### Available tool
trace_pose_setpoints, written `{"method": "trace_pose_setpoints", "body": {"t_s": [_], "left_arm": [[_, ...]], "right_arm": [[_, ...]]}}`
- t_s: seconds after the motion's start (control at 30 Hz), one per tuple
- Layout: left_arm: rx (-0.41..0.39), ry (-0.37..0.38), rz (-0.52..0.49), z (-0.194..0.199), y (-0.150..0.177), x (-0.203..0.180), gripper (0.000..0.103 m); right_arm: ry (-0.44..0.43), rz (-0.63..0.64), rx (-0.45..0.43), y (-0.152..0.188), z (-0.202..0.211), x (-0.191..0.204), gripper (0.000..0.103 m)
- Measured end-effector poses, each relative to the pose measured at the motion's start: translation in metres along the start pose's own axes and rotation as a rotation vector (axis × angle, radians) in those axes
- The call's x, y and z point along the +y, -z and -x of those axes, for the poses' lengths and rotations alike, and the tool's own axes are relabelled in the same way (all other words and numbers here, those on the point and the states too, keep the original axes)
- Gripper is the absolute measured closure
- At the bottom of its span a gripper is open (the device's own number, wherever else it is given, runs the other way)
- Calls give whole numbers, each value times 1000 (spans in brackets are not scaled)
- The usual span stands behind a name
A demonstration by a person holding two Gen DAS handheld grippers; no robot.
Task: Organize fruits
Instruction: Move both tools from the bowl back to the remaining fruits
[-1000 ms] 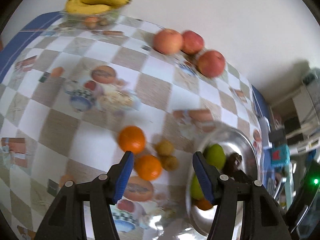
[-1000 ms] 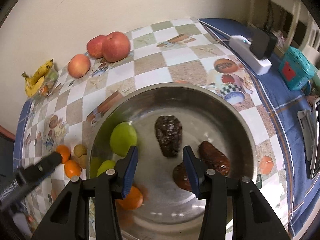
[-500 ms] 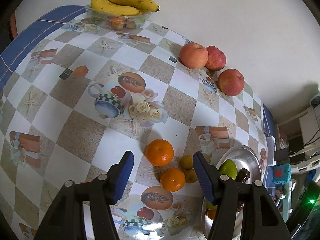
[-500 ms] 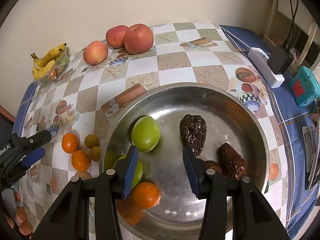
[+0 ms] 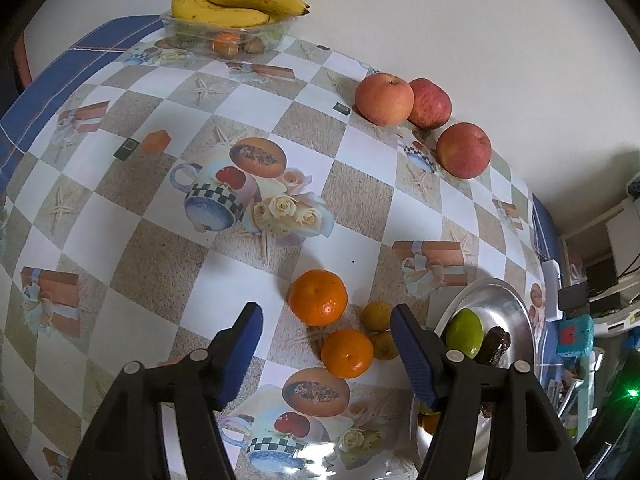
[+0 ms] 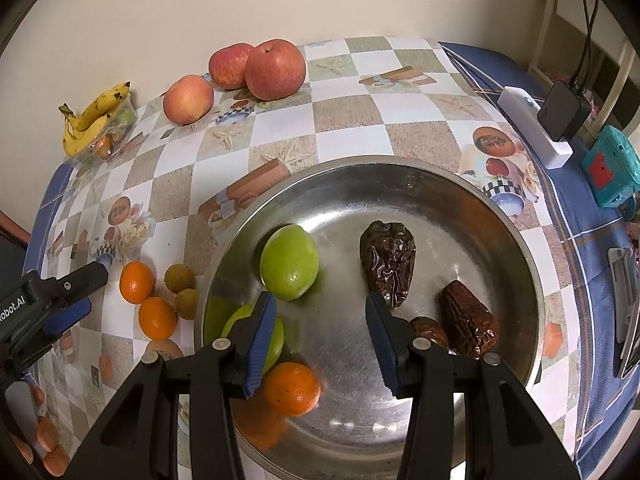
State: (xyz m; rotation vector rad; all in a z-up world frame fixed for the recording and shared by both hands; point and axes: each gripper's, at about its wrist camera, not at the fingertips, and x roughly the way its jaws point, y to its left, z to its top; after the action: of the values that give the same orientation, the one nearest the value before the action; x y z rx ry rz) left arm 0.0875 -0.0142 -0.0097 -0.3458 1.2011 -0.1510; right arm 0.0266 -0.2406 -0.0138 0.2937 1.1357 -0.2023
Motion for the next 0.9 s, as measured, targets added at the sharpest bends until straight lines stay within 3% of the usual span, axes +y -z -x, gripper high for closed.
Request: {"method": "trace_pose_setpoints", "body": {"t_s": [0.13,0.23,0.33,0.37,0.4,0.57,0.63,0.7,0.73,0.9], "left_arm": [[1,-25,-7,-2,1,0,25],[-1,-39,-11,-2,1,0,21],[-3,-55,-5,-3,1,2,12],[-2,-57,-2,-3,1,3,8],[-3,-56,3,-3,0,4,8],[-9,-60,9,-2,0,5,7],[-12,-66,7,-3,1,5,1],[-22,-74,3,-3,1,6,0],[-27,-78,1,-2,1,6,0],[-50,-75,4,0,-1,10,0]], "right_arm": [[7,2,7,0,-2,0,45],[10,3,11,1,-4,0,44],[21,10,13,2,-5,0,41],[26,10,14,2,-6,0,35],[29,9,14,3,-6,0,29],[47,14,17,3,-9,0,28],[51,17,17,3,-10,1,26],[56,21,8,4,-10,1,9],[63,25,-5,4,-10,1,6],[78,23,-48,3,-7,2,6]]}}
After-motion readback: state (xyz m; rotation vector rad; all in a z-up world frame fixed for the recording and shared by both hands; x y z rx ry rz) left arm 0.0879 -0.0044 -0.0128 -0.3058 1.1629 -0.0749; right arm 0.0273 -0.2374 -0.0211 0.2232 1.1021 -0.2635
